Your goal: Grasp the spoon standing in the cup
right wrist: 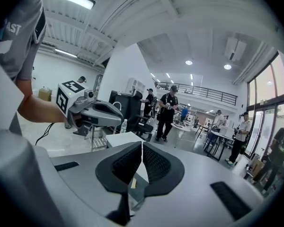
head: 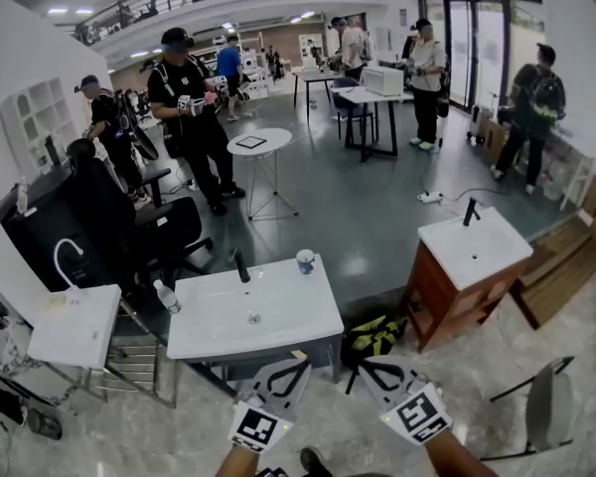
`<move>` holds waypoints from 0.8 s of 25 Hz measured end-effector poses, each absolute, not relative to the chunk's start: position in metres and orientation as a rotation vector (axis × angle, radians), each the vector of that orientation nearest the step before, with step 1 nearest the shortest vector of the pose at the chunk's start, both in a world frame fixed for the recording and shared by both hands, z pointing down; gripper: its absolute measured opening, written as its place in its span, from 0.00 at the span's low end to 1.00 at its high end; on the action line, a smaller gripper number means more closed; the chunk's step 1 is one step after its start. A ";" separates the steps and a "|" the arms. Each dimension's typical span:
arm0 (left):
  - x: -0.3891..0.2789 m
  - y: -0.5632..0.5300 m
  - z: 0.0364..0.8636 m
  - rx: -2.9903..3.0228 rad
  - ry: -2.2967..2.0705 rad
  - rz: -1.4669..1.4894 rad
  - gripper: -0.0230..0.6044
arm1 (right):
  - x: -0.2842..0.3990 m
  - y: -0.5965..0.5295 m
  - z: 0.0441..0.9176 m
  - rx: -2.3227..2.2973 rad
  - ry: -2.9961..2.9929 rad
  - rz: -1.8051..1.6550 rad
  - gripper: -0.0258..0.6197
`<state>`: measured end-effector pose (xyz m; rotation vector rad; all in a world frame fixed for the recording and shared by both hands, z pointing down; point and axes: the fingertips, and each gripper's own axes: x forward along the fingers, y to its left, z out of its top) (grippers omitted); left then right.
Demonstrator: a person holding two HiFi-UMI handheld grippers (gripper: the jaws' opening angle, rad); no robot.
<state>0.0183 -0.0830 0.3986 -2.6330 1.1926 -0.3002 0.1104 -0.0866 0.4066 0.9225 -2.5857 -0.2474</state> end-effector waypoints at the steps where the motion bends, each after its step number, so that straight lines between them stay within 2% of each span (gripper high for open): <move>1: 0.013 -0.093 0.398 -2.637 1.181 -0.292 0.04 | 0.103 -0.096 0.406 0.929 -2.581 -0.246 0.09; 10: -0.037 -0.172 0.397 -2.668 1.124 -0.243 0.04 | 0.050 -0.170 0.405 0.986 -2.539 -0.250 0.09; 20: -0.068 -0.212 0.400 -2.679 1.117 -0.229 0.04 | 0.018 -0.219 0.405 0.993 -2.529 -0.255 0.09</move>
